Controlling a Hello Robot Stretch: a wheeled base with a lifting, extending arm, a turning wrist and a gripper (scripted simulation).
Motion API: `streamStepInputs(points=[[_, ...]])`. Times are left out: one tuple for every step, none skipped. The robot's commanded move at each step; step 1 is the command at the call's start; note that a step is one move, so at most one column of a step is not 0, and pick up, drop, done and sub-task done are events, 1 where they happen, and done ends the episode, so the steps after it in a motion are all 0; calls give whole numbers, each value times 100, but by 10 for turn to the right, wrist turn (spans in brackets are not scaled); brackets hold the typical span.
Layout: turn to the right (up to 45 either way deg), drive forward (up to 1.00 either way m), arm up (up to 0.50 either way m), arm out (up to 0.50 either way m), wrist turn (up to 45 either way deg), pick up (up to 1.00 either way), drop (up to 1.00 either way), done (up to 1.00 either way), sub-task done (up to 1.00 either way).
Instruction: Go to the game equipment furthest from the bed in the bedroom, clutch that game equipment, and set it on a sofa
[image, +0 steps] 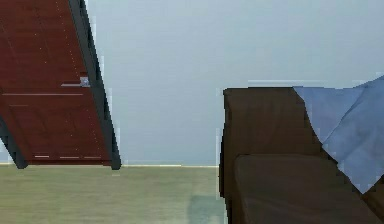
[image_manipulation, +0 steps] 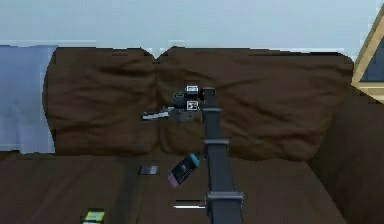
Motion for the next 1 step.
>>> streamStepInputs(points=[[0,0,0,0,0,0,0,100,0]])
